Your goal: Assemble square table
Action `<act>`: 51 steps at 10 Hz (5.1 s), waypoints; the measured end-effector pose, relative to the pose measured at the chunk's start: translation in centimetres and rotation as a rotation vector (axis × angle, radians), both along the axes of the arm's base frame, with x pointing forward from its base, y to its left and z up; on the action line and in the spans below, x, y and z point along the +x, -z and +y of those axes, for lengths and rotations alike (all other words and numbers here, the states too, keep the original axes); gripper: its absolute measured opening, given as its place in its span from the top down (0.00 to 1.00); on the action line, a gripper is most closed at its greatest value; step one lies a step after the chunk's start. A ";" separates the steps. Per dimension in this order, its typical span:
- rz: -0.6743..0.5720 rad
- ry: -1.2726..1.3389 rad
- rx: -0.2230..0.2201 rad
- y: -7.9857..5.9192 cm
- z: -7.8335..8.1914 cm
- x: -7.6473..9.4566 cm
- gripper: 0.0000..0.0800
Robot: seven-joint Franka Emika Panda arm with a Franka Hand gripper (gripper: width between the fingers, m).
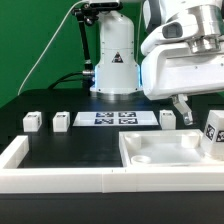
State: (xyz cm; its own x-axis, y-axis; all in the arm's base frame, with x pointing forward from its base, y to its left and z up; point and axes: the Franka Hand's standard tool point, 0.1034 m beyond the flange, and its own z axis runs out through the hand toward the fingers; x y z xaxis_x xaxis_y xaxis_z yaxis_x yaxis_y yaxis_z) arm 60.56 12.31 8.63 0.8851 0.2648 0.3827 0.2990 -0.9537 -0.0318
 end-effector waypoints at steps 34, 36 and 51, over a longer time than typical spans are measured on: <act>0.408 1.018 0.220 -0.7 -0.1 1.5 0.62; 0.410 1.084 0.242 -0.7 -0.2 1.5 0.62; 0.394 0.666 0.192 -0.6 0.7 1.3 0.19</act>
Offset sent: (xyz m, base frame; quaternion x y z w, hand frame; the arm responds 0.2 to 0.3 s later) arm 0.0213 -0.0110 0.0015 -0.0184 -0.1231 -0.0165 0.9921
